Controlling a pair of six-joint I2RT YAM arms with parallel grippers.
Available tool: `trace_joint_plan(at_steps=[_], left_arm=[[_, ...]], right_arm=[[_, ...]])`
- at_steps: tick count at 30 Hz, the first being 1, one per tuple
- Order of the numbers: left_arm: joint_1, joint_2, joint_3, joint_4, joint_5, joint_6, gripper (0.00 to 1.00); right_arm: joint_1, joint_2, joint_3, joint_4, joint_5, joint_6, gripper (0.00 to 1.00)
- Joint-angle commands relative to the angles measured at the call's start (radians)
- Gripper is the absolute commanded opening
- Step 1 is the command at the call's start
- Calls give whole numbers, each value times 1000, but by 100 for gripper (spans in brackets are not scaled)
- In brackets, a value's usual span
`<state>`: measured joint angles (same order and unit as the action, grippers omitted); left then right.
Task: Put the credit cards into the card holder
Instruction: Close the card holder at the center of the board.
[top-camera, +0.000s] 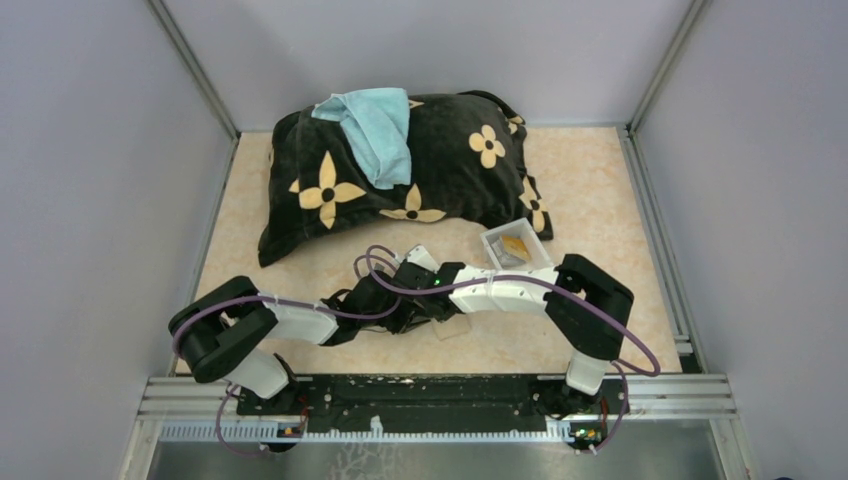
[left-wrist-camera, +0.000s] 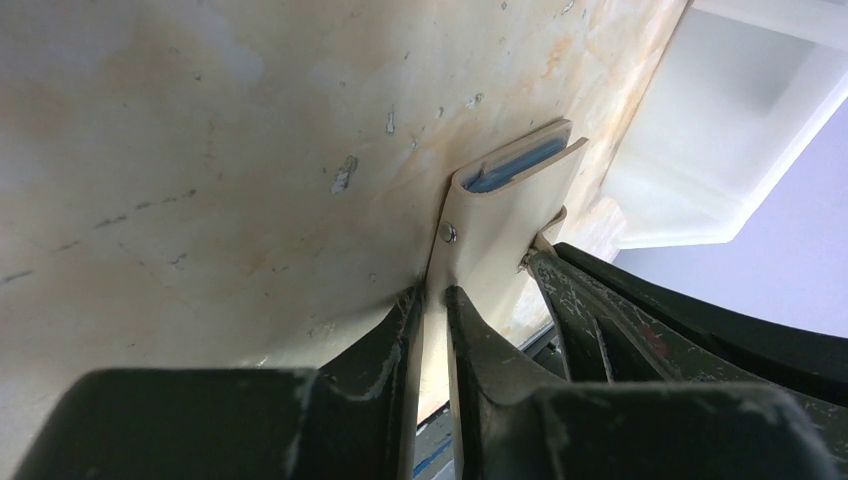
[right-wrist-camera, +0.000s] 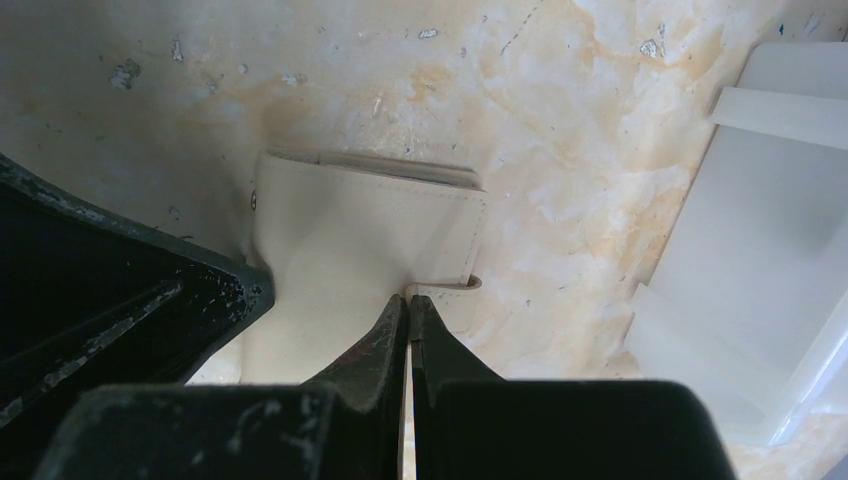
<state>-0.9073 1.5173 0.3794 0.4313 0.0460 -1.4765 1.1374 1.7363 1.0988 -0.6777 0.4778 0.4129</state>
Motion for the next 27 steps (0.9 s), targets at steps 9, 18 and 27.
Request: trace_joint_plan(at_steps=[9, 18, 27], left_arm=[[-4, 35, 9, -131, -18, 44, 22], [-5, 34, 20, -139, -19, 47, 22], [-7, 35, 24, -135, -12, 46, 22]], right_arm=[[41, -22, -95, -32, 2, 33, 0], [51, -17, -73, -38, -3, 36, 0], [73, -7, -67, -41, -18, 66, 0]])
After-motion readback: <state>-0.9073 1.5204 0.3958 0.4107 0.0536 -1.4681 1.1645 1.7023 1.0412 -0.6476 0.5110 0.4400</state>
